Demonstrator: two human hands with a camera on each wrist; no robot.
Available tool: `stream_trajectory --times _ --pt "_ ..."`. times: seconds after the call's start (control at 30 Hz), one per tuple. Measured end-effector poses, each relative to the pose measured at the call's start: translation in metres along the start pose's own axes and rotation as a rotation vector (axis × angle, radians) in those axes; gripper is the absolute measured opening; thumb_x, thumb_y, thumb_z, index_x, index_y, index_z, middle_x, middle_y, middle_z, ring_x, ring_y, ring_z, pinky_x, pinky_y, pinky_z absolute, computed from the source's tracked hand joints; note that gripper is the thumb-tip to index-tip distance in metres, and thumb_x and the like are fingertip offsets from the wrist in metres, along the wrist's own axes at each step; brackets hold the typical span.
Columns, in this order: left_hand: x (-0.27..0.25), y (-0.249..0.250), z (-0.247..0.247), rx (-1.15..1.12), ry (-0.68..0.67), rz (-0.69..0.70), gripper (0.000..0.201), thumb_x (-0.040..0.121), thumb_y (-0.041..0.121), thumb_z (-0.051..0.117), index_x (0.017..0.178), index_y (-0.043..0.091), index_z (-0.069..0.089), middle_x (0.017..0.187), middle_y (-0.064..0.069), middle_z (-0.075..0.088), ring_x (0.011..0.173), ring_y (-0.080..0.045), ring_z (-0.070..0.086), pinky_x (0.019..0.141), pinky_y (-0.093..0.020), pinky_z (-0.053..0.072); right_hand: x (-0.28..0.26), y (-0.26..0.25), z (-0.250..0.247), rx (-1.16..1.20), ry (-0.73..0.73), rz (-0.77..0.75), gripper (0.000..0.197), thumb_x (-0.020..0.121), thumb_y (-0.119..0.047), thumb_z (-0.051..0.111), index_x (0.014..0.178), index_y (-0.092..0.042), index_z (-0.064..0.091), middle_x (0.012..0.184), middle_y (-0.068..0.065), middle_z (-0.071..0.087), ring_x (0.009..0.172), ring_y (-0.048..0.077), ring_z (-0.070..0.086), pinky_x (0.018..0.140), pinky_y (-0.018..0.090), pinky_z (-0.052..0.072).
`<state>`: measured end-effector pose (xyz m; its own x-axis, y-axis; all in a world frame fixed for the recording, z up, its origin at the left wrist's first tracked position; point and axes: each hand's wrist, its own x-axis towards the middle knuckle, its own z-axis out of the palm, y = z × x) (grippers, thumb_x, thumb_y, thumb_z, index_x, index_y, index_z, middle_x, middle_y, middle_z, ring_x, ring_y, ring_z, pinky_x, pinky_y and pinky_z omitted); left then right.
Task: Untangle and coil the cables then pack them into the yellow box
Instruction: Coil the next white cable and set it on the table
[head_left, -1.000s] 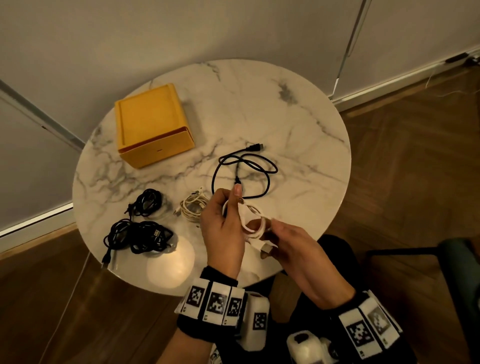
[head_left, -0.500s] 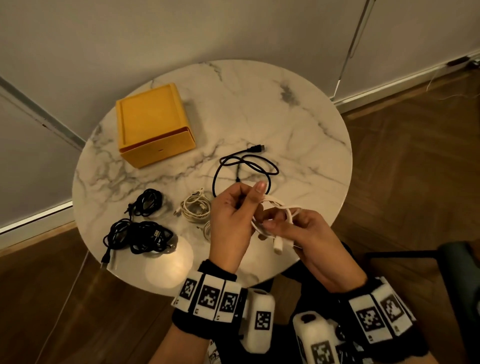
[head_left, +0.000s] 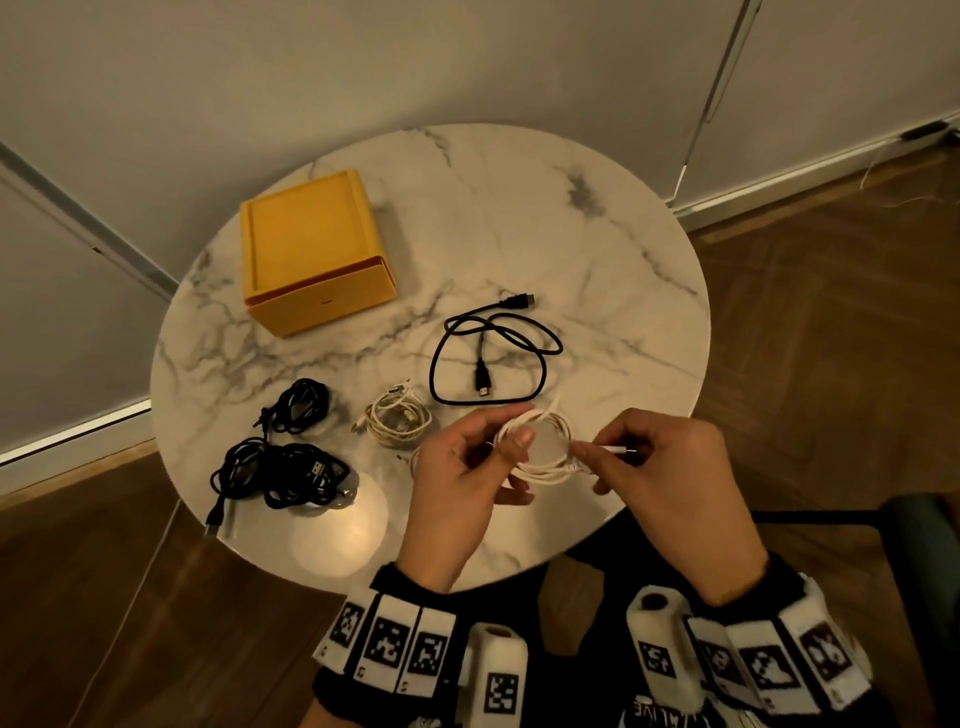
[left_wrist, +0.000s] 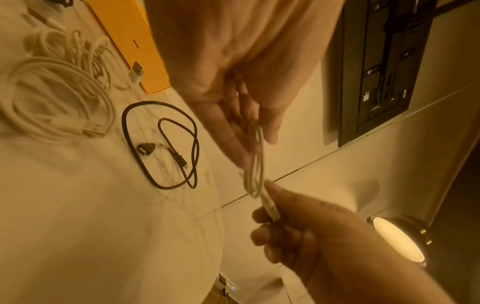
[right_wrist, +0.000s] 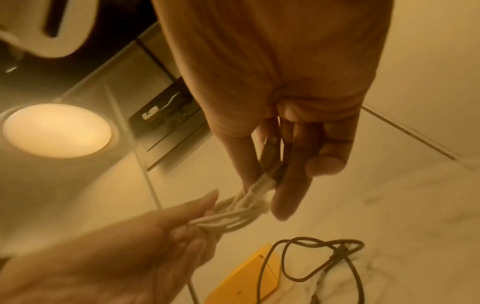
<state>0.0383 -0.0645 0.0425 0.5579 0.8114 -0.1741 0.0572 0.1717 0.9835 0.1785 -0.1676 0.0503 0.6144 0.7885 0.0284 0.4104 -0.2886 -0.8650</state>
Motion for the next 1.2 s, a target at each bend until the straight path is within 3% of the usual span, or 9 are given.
stream_trajectory --times 0.1,0.2,0.37,0.57,0.7,0.8,0.97,1.07,1.2 --pt "0.007 -0.009 0.002 0.02 0.188 0.075 0.018 0.086 0.018 0.065 0.098 0.008 0.073 0.062 0.0 0.06 0.052 -0.009 0.055 0.042 -0.026 0.05 -0.003 -0.005 0.01 -0.205 0.06 -0.238 0.017 0.078 -0.023 0.079 0.071 -0.014 0.067 0.079 -0.001 0.064 0.067 0.016 0.062 0.06 0.04 0.052" --pt "0.015 -0.015 0.002 0.105 0.288 0.16 0.009 0.087 0.015 0.067 0.091 0.015 0.075 0.062 0.005 0.064 0.048 -0.012 0.055 0.041 -0.027 0.046 -0.013 -0.019 0.02 -0.274 0.088 -0.433 0.014 0.08 -0.019 0.077 0.074 -0.011 0.067 0.103 0.005 0.058 0.086 0.022 0.057 0.067 0.04 0.047" --pt "0.028 -0.016 -0.004 0.217 0.413 0.302 0.007 0.086 0.014 0.069 0.085 0.018 0.074 0.069 0.007 0.07 0.064 -0.01 0.063 0.064 -0.024 0.05 -0.038 -0.024 0.035 -0.307 0.042 -0.558 0.017 0.085 -0.016 0.07 0.073 -0.008 0.061 0.095 0.005 0.058 0.082 0.024 0.054 0.067 0.036 0.038" --pt "0.026 -0.017 -0.004 0.098 0.453 0.318 0.009 0.091 0.024 0.06 0.087 0.019 0.066 0.068 0.005 0.06 0.063 -0.011 0.053 0.062 -0.025 0.044 -0.04 -0.008 0.039 -0.244 0.038 -0.427 0.011 0.089 -0.022 0.063 0.08 -0.015 0.063 0.095 -0.002 0.055 0.086 0.018 0.051 0.071 0.033 0.038" --pt "0.029 -0.016 -0.013 -0.049 0.213 0.175 0.012 0.099 0.014 0.047 0.093 0.008 0.054 0.064 -0.004 0.045 0.05 -0.012 0.037 0.044 -0.025 0.031 -0.029 0.017 0.046 -0.106 0.06 -0.259 0.008 0.088 -0.026 0.065 0.087 -0.018 0.067 0.107 -0.003 0.05 0.094 0.014 0.053 0.077 0.032 0.045" --pt "0.022 -0.02 -0.028 0.032 0.09 0.134 0.009 0.098 0.004 0.046 0.097 0.008 0.054 0.068 -0.003 0.054 0.054 -0.014 0.048 0.043 -0.027 0.041 -0.022 0.033 0.05 0.118 -0.011 -0.084 0.004 0.085 -0.023 0.072 0.09 -0.022 0.071 0.112 -0.006 0.054 0.099 0.006 0.059 0.079 0.018 0.047" --pt "0.004 -0.039 -0.054 0.091 -0.012 -0.002 0.023 0.092 -0.003 0.054 0.11 0.011 0.053 0.08 -0.002 0.063 0.078 -0.017 0.063 0.049 -0.035 0.055 -0.014 0.04 0.057 0.684 -0.162 0.24 0.024 0.082 -0.021 0.065 0.086 0.002 0.07 0.084 0.017 0.072 0.079 0.032 0.071 0.069 0.045 0.055" --pt "-0.012 -0.048 -0.066 0.103 -0.043 -0.08 0.03 0.091 -0.002 0.057 0.116 0.014 0.058 0.086 -0.005 0.067 0.086 -0.023 0.066 0.052 -0.04 0.058 -0.013 0.044 0.062 0.71 -0.275 0.283 0.034 0.077 -0.024 0.069 0.089 0.008 0.068 0.088 0.022 0.072 0.081 0.033 0.072 0.069 0.043 0.054" --pt "-0.027 -0.052 -0.088 0.111 -0.01 -0.126 0.027 0.092 0.0 0.056 0.115 0.012 0.063 0.087 -0.007 0.068 0.083 -0.02 0.066 0.055 -0.039 0.058 -0.012 0.051 0.073 0.616 -0.387 0.298 0.008 0.086 0.007 0.062 0.089 0.006 0.069 0.089 0.017 0.073 0.081 0.03 0.071 0.063 0.031 0.051"
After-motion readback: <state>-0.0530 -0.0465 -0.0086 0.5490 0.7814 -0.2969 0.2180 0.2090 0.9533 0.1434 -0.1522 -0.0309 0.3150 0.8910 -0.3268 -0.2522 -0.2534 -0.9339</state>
